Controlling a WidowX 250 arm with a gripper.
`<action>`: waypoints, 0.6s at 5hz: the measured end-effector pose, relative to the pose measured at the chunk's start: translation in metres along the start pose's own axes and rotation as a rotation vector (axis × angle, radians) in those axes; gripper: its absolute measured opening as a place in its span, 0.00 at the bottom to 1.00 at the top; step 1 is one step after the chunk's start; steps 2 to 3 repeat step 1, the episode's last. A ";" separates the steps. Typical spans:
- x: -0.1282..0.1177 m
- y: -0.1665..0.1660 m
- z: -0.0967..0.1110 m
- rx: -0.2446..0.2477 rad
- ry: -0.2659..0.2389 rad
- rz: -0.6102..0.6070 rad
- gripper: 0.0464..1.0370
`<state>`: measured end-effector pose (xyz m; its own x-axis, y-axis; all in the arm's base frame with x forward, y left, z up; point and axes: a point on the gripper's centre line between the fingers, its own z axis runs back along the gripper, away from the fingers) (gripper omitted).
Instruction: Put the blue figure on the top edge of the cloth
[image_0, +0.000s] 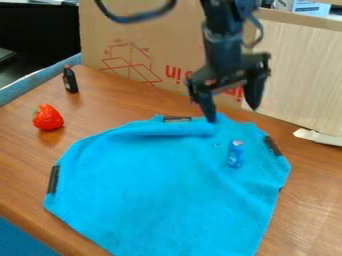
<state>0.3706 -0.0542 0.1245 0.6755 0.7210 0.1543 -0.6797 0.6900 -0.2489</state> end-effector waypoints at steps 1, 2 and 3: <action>0.029 0.035 0.038 0.040 -0.065 0.018 0.96; 0.029 0.035 0.038 0.040 -0.065 0.018 0.96; 0.029 0.035 0.038 0.040 -0.065 0.018 0.96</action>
